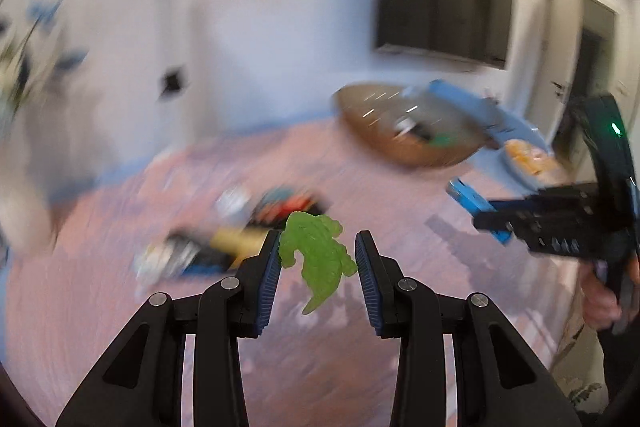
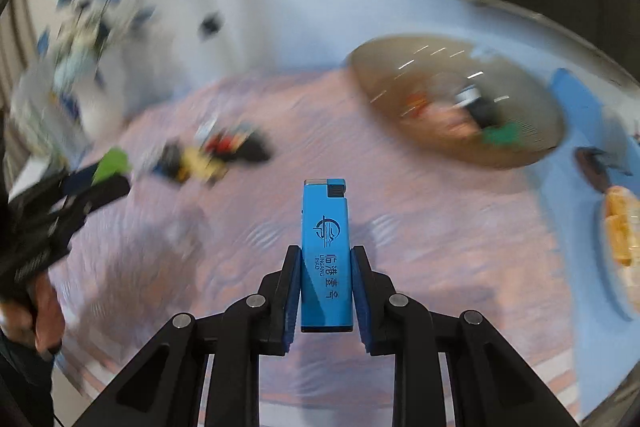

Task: Organize rigid objects
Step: 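Carry green toy and blue lighter into the brown bowl and release both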

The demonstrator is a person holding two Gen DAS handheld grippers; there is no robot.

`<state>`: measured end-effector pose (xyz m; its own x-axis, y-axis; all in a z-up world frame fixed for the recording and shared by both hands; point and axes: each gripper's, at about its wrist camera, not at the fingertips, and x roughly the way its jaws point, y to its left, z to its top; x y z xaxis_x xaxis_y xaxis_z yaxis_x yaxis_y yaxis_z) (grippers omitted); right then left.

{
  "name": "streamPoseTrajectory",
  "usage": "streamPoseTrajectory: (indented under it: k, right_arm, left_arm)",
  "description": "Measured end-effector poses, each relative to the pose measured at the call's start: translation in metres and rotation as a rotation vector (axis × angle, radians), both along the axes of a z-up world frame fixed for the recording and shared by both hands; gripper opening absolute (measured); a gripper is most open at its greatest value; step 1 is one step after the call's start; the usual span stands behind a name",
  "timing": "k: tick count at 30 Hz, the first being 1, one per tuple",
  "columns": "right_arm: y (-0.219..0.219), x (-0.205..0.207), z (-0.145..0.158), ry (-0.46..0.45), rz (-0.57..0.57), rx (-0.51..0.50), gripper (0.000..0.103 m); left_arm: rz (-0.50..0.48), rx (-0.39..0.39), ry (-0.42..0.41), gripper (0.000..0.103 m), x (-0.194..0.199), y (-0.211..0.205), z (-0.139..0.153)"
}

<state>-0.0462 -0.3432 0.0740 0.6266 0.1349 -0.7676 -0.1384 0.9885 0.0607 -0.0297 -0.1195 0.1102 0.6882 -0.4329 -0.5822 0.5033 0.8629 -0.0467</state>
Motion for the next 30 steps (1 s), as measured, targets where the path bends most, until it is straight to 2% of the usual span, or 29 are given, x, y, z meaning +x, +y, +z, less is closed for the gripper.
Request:
streamPoseTrajectory:
  k: [3,7,11,14,17,21,24,25,26,27,28,29,30]
  right_arm:
    - [-0.036,0.002,0.034,-0.067,-0.050,0.032,0.024]
    - [-0.080,0.016,0.080,-0.130,-0.138,0.057,0.024]
    - [-0.110,0.043,0.108,-0.165,-0.244,0.080,0.024]
    - [-0.128,0.068,0.101,-0.114,-0.312,0.124,0.024]
    - [-0.131,0.089,0.083,-0.052,-0.322,0.125,0.024]
    - [-0.128,0.108,0.055,0.018,-0.301,0.118,0.023]
    - [-0.128,0.115,0.045,0.051,-0.309,0.107,0.023]
    - [-0.128,0.118,0.043,0.055,-0.319,0.095,0.023]
    - [-0.129,0.120,0.041,0.054,-0.334,0.079,0.024]
    - [-0.130,0.121,0.041,0.050,-0.344,0.063,0.032]
    - [-0.132,0.123,0.041,0.052,-0.349,0.056,0.040]
    - [-0.133,0.122,0.041,0.057,-0.358,0.048,0.058]
    - [-0.135,0.117,0.043,0.043,-0.372,0.037,0.061]
  left_arm:
    - [-0.062,0.010,-0.049,0.034,0.006,-0.036,0.025]
    - [-0.131,-0.036,-0.093,0.034,0.028,-0.088,0.059]
    - [-0.109,-0.110,-0.038,0.034,0.063,-0.125,0.061]
    - [-0.078,-0.185,0.068,0.034,0.094,-0.140,0.043]
    - [-0.036,-0.230,0.156,0.034,0.119,-0.147,0.015]
    - [-0.031,-0.208,0.202,0.034,0.131,-0.161,-0.013]
    - [-0.032,-0.225,0.220,0.035,0.140,-0.168,-0.016]
    - [-0.031,-0.216,0.221,0.039,0.142,-0.172,-0.016]
    - [-0.037,-0.200,0.226,0.052,0.143,-0.176,-0.015]
    - [-0.038,-0.176,0.234,0.058,0.145,-0.180,-0.014]
    - [-0.023,-0.147,0.227,0.071,0.143,-0.181,-0.012]
    - [-0.015,-0.138,0.212,0.072,0.140,-0.177,-0.009]
    - [-0.006,-0.132,0.189,0.072,0.135,-0.171,-0.006]
